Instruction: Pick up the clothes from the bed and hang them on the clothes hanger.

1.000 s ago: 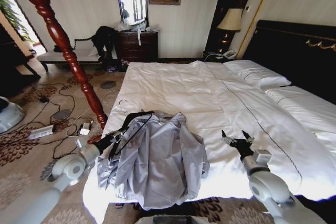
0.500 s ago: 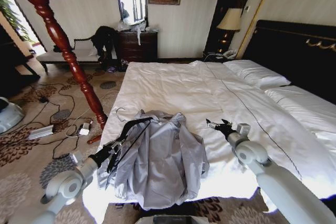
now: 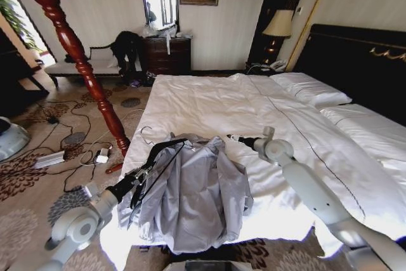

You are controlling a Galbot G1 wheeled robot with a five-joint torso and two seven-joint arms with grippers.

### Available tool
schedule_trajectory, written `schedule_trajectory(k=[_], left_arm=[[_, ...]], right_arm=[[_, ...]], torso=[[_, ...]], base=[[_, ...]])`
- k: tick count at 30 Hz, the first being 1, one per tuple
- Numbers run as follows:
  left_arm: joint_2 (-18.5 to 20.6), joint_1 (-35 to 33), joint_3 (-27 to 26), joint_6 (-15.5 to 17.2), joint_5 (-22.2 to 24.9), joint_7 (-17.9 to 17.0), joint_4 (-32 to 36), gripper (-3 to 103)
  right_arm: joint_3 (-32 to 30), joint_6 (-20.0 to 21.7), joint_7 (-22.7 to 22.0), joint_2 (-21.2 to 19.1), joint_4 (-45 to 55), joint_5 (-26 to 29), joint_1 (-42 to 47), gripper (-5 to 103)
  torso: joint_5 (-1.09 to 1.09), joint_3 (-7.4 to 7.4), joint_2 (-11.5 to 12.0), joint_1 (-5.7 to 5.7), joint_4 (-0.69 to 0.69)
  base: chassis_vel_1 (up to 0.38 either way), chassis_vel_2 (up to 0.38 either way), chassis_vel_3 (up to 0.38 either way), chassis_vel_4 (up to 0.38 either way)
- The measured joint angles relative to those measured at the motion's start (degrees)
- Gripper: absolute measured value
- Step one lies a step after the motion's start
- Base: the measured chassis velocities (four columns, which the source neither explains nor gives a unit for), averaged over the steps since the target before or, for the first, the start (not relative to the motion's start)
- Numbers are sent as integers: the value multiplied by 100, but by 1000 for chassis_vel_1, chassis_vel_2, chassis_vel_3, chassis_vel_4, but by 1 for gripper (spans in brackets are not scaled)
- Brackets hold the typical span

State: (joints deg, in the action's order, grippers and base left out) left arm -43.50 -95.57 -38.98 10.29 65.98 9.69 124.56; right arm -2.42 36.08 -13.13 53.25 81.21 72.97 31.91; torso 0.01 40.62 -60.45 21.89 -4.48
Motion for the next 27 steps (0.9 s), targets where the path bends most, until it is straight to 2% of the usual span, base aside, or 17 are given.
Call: schedule_trajectory(k=[6,17,18,20,21,23,24,26,27], left_arm=[[-19,-80,-37,5,-13,16,17,15],[-121,0,250,25,-99,-80,79,15],[-118,-40,209,26,-99,-78,85,15],[-103,-121,105,26,-94,-56,92,15],[-103,-121,105,26,-94,-56,92,15],[-101,-178,32,26,-120,-15,43,15],[-101,-178,32,26,-120,-15,43,15],[-119,-187,38,26,-209,32,-48,15],[-137,-181,61,26,-237,40,-91,15]], right_arm=[[156,-57,213,138,-501,-345,-108,100],[390,67,346,515,-1097,-441,-417,100],[417,67,369,534,-1168,-492,-427,103],[434,68,430,542,-1252,-582,-427,94],[434,68,430,542,-1252,-582,-427,94],[388,68,535,557,-1307,-682,-394,84],[388,68,535,557,-1307,-682,-394,84],[339,68,593,589,-1340,-727,-371,73],[321,68,604,610,-1343,-733,-363,73]], torso=[[-1,-1,0,0,-1],[-2,-1,0,0,3],[-1,-1,0,-1,3],[0,-1,0,-1,1],[0,-1,0,-1,1],[-1,-1,0,-1,0],[-1,-1,0,-1,0],[-1,-1,0,-1,0],[-1,-1,0,-1,0]], base=[[0,0,0,0],[0,0,0,0],[0,0,0,0],[0,0,0,0],[0,0,0,0],[0,0,0,0],[0,0,0,0],[0,0,0,0],[0,0,0,0]])
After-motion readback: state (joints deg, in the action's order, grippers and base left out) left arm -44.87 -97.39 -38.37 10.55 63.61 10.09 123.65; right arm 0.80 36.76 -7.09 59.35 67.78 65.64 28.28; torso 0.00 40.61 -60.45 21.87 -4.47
